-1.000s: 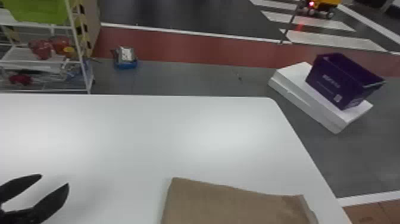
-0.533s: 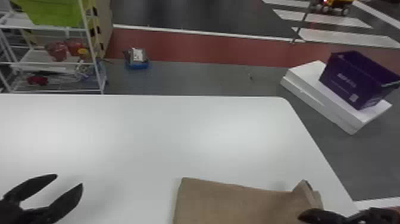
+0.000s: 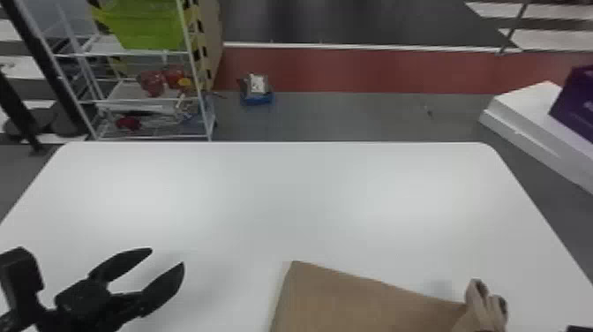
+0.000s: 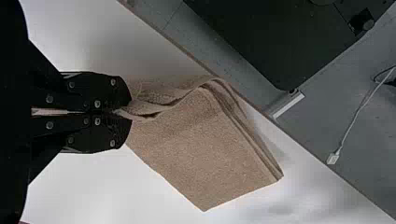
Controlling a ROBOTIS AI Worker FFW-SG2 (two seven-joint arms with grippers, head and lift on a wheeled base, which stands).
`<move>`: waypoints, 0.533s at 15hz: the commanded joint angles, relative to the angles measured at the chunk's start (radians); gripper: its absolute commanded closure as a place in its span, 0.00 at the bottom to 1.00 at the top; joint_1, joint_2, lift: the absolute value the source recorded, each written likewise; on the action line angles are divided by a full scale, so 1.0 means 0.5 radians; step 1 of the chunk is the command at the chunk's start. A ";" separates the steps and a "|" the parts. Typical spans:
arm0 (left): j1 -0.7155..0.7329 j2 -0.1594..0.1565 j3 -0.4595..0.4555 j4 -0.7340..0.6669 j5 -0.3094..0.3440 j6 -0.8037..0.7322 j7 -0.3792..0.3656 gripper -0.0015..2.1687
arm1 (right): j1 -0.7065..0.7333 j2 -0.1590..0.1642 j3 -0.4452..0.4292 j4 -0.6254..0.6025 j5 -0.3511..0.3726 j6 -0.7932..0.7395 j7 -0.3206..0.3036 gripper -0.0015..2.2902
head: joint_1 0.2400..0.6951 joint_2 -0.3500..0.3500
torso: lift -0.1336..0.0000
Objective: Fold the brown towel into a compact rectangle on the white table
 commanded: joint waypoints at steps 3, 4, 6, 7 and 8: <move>0.000 -0.008 0.000 0.007 0.011 -0.022 -0.016 0.07 | 0.023 -0.037 0.013 -0.162 -0.017 -0.110 0.010 0.74 | 1.00 0.53 | 0.08; 0.000 -0.008 -0.003 0.007 0.011 -0.022 -0.016 0.07 | 0.029 -0.037 -0.005 -0.171 -0.029 -0.110 0.010 0.74 | 1.00 0.54 | 0.08; 0.000 -0.008 -0.010 0.001 0.011 -0.022 -0.019 0.07 | 0.029 -0.031 -0.063 -0.165 -0.041 -0.104 0.010 0.74 | 1.00 0.55 | 0.08; 0.000 -0.008 -0.019 -0.006 0.020 -0.022 -0.028 0.07 | 0.026 -0.031 -0.082 -0.162 -0.044 -0.104 0.010 0.74 | 1.00 0.54 | 0.08; 0.015 -0.008 -0.040 -0.033 0.044 0.009 -0.068 0.07 | 0.029 -0.025 -0.082 -0.162 -0.044 -0.098 0.010 0.74 | 1.00 0.53 | 0.08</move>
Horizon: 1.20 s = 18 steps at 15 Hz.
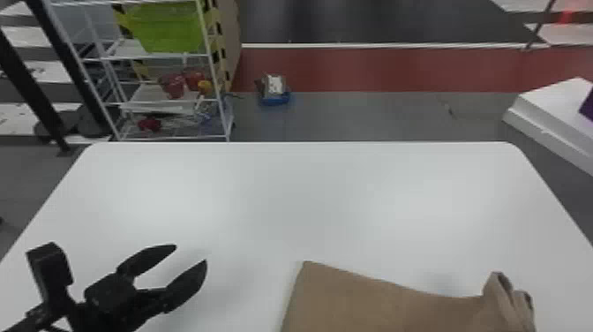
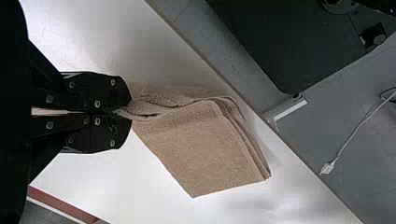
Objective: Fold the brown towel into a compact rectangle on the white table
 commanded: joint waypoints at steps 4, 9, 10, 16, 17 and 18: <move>0.127 -0.008 -0.345 -0.174 0.010 0.089 -0.038 0.07 | 0.004 0.015 0.007 0.016 0.027 0.006 0.010 0.74 | 1.00 0.40 | 0.08; 0.096 -0.008 -0.622 -0.260 -0.423 0.715 -0.020 0.07 | 0.010 0.015 0.013 0.047 0.040 0.006 0.010 0.74 | 1.00 0.13 | 0.08; 0.078 -0.008 -0.671 -0.266 -0.512 0.819 0.008 0.07 | 0.010 0.015 0.013 0.059 0.040 0.006 0.010 0.74 | 1.00 0.11 | 0.08; 0.041 -0.008 -0.787 -0.330 -0.585 1.046 0.014 0.07 | 0.010 0.012 0.004 0.096 0.040 -0.006 0.010 0.74 | 1.00 0.06 | 0.08; 0.044 -0.008 -0.803 -0.352 -0.585 1.101 0.005 0.07 | 0.010 0.012 0.001 0.096 0.040 -0.012 0.010 0.74 | 1.00 0.05 | 0.08; 0.047 -0.008 -0.830 -0.373 -0.576 1.138 -0.011 0.07 | 0.010 0.015 -0.006 0.099 0.040 -0.012 0.010 0.74 | 1.00 0.02 | 0.08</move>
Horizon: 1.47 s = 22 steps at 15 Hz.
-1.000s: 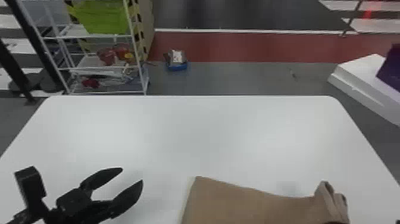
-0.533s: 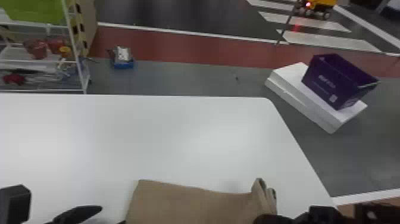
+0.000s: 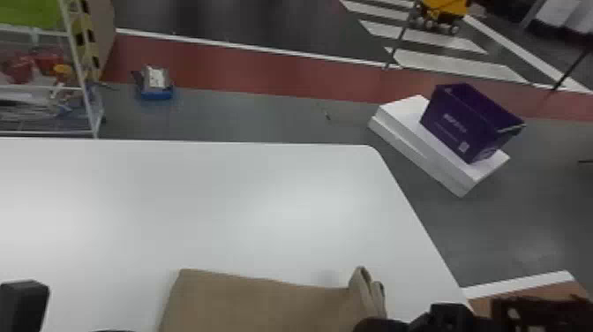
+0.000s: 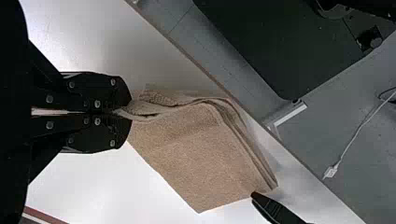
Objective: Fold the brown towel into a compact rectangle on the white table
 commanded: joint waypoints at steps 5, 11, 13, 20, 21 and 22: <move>-0.001 -0.008 -0.157 -0.032 -0.071 0.067 0.026 0.09 | 0.000 0.003 -0.017 0.032 -0.003 -0.009 0.010 0.74 | 1.00 0.00 | 0.08; 0.008 -0.008 -0.117 -0.124 -0.068 0.055 -0.053 0.99 | 0.006 0.012 -0.026 0.038 -0.018 -0.015 0.010 0.74 | 1.00 0.00 | 0.08; 0.011 -0.008 -0.022 -0.158 -0.037 0.043 -0.093 0.99 | 0.006 0.018 -0.039 0.050 -0.018 -0.015 0.010 0.74 | 1.00 0.00 | 0.08; 0.008 -0.008 0.386 -0.192 0.141 0.024 -0.201 0.99 | -0.074 0.031 0.084 0.161 0.172 -0.126 -0.190 0.74 | 1.00 0.07 | 0.08; 0.008 -0.008 0.432 -0.183 0.156 0.018 -0.213 0.99 | -0.080 0.040 0.133 0.167 0.215 -0.126 -0.221 0.74 | 1.00 0.11 | 0.08; 0.008 -0.008 0.469 -0.180 0.169 0.018 -0.231 0.99 | -0.098 0.043 0.198 0.188 0.261 -0.126 -0.227 0.74 | 1.00 0.20 | 0.08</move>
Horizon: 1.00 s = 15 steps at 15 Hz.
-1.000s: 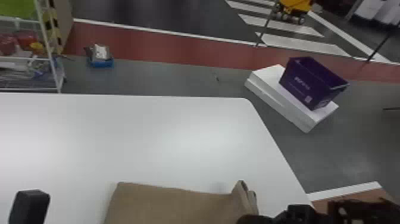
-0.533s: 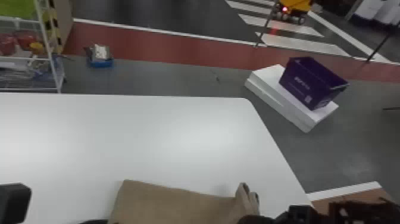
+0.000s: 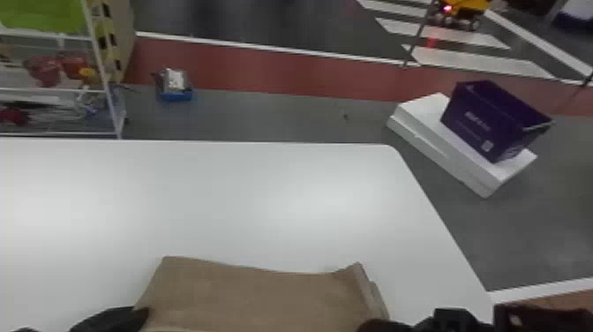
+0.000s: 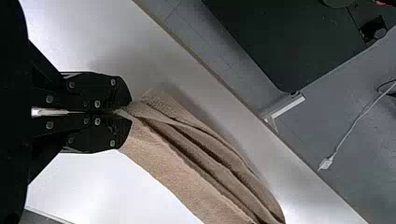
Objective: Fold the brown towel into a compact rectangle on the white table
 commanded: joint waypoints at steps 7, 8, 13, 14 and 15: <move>0.028 -0.008 0.181 0.025 0.056 -0.003 -0.043 0.99 | -0.039 0.061 0.075 0.086 0.034 0.012 0.003 0.00 | 1.00 0.39 | 0.08; 0.025 -0.008 0.184 0.034 0.056 -0.003 -0.040 0.99 | -0.009 0.070 0.010 0.071 -0.051 0.030 0.003 0.00 | 1.00 0.39 | 0.08; -0.009 -0.008 0.156 0.093 0.047 -0.015 -0.028 0.99 | 0.053 0.125 -0.226 0.105 -0.355 -0.013 0.034 0.04 | 1.00 0.33 | 0.08; -0.012 -0.008 0.144 0.102 0.047 -0.015 -0.028 0.99 | 0.028 0.119 -0.244 0.126 -0.346 -0.013 -0.025 0.04 | 1.00 0.32 | 0.08; -0.012 -0.008 0.138 0.108 0.047 -0.015 -0.028 0.99 | 0.010 0.110 -0.247 0.132 -0.312 -0.013 -0.034 0.05 | 1.00 0.30 | 0.08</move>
